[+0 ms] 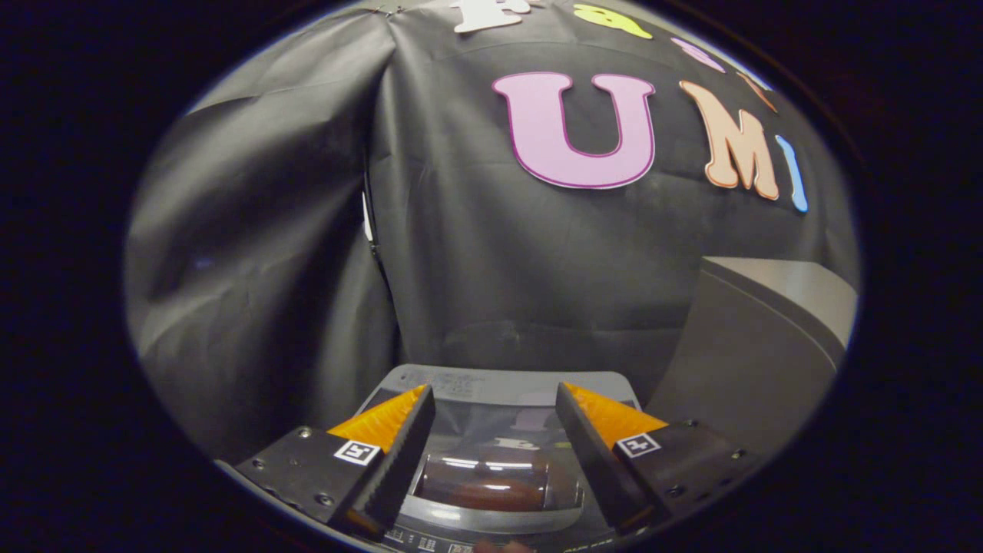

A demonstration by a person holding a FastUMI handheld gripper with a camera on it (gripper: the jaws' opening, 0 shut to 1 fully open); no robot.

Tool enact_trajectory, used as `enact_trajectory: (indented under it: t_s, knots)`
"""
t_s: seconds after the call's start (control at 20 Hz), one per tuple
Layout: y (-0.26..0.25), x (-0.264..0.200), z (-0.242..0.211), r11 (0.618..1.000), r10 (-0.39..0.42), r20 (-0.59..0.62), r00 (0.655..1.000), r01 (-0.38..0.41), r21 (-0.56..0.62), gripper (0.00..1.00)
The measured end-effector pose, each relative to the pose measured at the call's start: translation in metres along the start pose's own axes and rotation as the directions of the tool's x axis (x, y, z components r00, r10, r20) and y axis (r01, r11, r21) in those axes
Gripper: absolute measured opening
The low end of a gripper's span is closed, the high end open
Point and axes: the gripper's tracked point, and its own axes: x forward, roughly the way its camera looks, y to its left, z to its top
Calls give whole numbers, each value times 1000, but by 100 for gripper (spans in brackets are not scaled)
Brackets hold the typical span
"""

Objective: Put the clothes into the washing machine and then close the washing machine lid.

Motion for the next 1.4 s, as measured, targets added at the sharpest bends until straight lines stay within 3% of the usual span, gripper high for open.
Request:
enact_trajectory:
  t_s: [0.25,0.75,1.4]
  knots:
    - [0,-2,1,998,15,12,1000,-16,55,96]
    - [6,-31,-5,998,59,68,996,-59,-1,95]
    - [4,-51,0,990,72,129,989,-87,112,95]
